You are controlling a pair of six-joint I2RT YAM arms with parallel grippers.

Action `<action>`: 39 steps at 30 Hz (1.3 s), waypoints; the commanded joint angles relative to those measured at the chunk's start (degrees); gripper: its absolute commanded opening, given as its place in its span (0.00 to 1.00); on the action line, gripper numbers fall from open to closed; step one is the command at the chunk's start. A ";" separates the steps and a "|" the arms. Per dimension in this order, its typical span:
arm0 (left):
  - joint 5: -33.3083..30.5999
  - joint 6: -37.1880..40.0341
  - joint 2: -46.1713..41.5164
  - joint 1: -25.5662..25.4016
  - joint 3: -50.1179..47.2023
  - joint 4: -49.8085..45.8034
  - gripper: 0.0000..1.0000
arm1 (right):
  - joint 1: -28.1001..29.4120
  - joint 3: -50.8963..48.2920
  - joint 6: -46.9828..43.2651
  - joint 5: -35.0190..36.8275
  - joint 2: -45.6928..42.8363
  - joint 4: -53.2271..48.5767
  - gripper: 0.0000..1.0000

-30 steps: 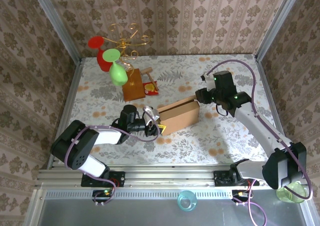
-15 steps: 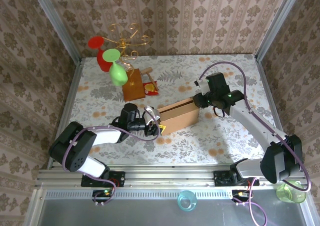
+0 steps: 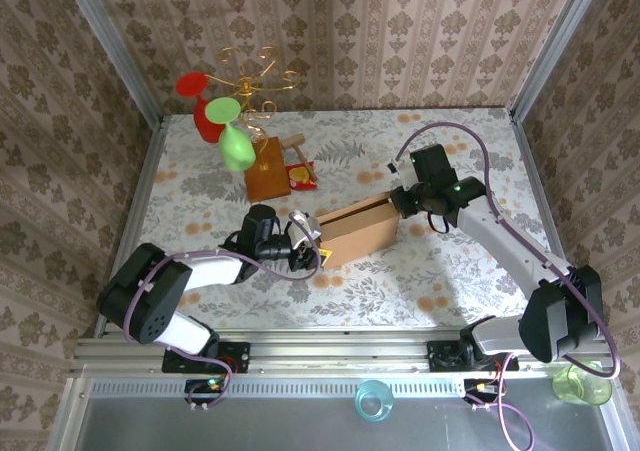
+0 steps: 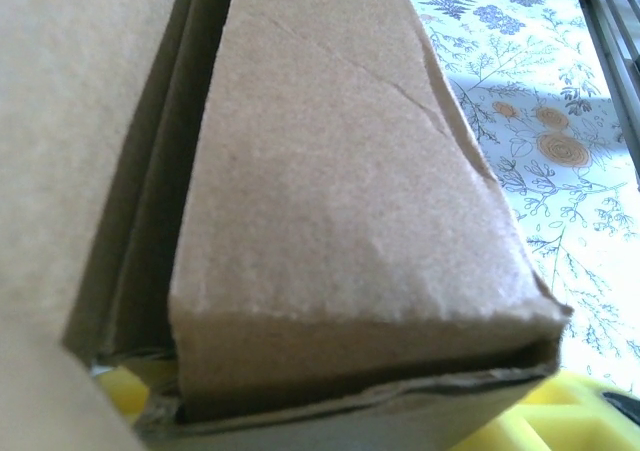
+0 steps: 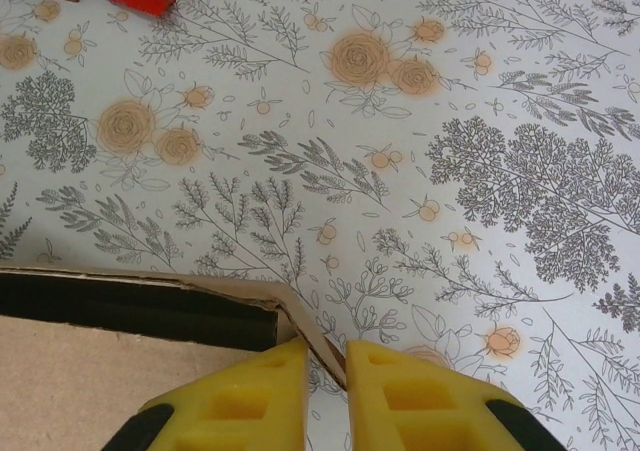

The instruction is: Fold the paper box

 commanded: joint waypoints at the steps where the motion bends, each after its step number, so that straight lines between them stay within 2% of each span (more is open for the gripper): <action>1: 0.18 1.36 -1.06 0.38 1.08 -1.22 0.53 | 0.31 1.99 -0.07 1.85 0.57 -1.08 0.13; 5: 0.18 1.51 -1.15 0.37 1.19 -1.50 0.52 | 0.77 2.17 0.14 1.91 0.53 -0.99 0.09; 9: 0.00 1.59 -1.41 0.38 1.32 -2.00 0.52 | 0.93 2.39 0.32 2.50 0.21 -1.24 0.00; 20: -2.76 2.03 -1.54 0.41 2.13 -4.25 0.50 | 2.12 5.83 2.58 3.60 -0.60 -8.05 0.00; 39: -6.99 2.47 -2.95 0.30 3.43 -8.22 0.47 | 2.69 9.04 13.58 2.16 0.40 -15.19 0.00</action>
